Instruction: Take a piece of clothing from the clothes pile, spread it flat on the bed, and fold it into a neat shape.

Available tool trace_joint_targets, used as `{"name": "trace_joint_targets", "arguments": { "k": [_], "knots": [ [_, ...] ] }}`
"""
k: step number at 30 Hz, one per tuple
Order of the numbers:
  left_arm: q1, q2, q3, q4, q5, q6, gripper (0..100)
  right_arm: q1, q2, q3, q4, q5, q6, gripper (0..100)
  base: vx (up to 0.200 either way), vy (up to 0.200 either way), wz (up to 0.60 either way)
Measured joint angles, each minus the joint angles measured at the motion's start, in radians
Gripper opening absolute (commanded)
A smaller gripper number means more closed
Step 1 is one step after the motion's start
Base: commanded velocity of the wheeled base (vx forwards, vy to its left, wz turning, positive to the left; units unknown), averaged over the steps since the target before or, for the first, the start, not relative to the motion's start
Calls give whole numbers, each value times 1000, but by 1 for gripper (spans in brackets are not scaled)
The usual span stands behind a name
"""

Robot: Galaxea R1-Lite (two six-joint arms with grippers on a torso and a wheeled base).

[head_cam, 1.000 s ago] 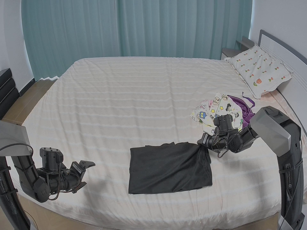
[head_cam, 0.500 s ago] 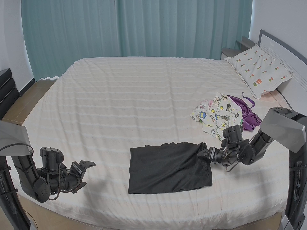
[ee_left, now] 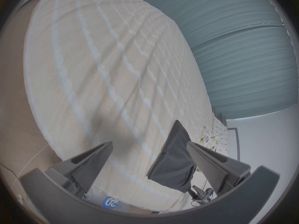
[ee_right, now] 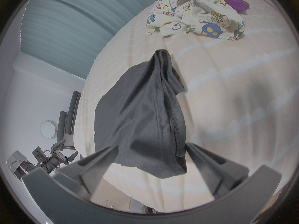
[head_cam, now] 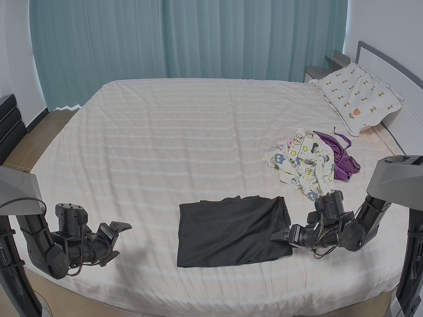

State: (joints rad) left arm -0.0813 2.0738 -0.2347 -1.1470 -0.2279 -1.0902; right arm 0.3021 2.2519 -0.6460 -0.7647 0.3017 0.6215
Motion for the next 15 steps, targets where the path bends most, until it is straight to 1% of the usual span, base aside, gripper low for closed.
{"name": "trace_joint_targets", "arguments": {
  "k": [12,15],
  "knots": [
    [0,0,1,0,0,0,100,6,-19,82,-2,-1,1,0,0,0,0],
    [0,0,3,0,-1,0,100,7,-22,102,-20,-2,-1,0,0,0,0]
  ]
}}
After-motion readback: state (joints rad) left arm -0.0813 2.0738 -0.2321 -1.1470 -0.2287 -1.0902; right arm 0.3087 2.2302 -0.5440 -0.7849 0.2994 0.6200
